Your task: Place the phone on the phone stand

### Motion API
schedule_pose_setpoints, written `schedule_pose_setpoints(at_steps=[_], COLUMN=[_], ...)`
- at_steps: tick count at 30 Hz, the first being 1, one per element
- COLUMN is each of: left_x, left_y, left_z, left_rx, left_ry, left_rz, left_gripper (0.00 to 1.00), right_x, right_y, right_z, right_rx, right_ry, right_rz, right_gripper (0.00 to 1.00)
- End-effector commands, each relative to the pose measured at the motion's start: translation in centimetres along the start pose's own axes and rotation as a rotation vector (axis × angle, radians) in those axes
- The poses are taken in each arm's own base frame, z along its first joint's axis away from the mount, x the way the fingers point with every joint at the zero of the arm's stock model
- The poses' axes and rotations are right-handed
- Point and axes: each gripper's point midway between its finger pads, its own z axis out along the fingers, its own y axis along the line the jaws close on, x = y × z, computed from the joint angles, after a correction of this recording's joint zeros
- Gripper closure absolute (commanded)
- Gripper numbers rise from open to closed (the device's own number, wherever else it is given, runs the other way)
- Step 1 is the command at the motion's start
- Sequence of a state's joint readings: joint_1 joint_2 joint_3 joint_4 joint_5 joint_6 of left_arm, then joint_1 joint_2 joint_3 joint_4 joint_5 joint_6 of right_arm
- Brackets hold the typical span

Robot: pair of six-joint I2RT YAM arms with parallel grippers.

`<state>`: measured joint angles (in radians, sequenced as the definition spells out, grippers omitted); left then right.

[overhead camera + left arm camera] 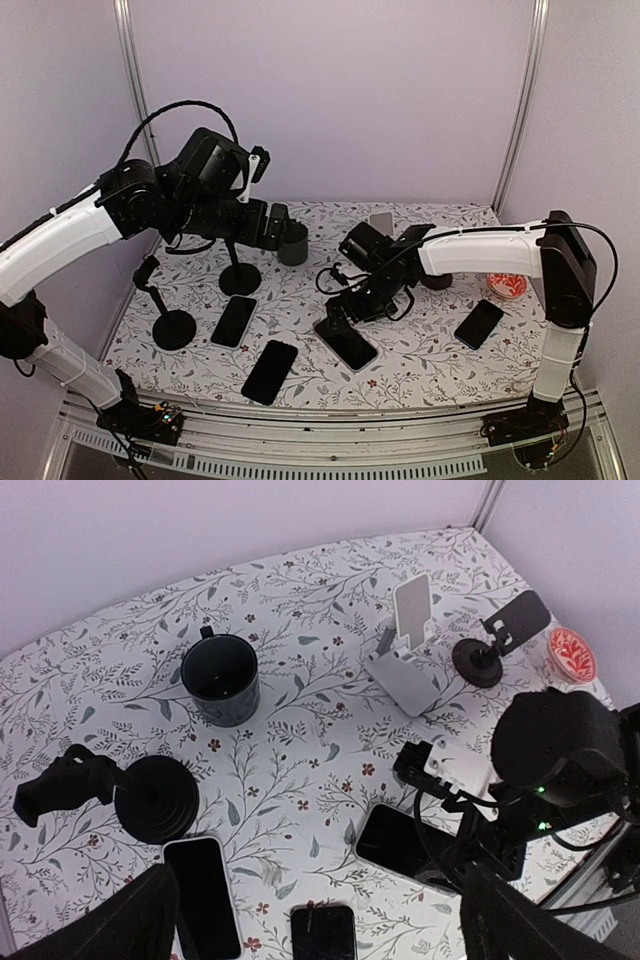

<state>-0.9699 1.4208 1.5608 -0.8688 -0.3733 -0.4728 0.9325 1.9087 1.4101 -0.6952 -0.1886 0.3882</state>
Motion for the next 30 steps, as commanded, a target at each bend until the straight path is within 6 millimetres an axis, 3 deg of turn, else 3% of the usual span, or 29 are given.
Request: schedule_pose_setpoints(at_steps=[1, 7, 30], left_x=[0.0, 0.4, 1.1], left_y=[0.6, 1.5, 1.5], left_z=[0.1, 0.0, 0.8], left_rx=[-0.003, -0.011, 0.008], left_ry=[-0.009, -0.015, 0.013], left_rz=[0.003, -0.009, -0.028], left_gripper=[0.01, 0.01, 0.01], right_x=[1.1, 1.6, 3.1], right_y=[0.0, -0.4, -0.4], right_z=[1.2, 2.6, 3.7], right_rx=[0.048, 0.132, 0.2], right_ry=[0.083, 0.148, 0.207], right_rz=[-0.043, -0.112, -0.276], right_gripper=[0.01, 0.01, 0.01])
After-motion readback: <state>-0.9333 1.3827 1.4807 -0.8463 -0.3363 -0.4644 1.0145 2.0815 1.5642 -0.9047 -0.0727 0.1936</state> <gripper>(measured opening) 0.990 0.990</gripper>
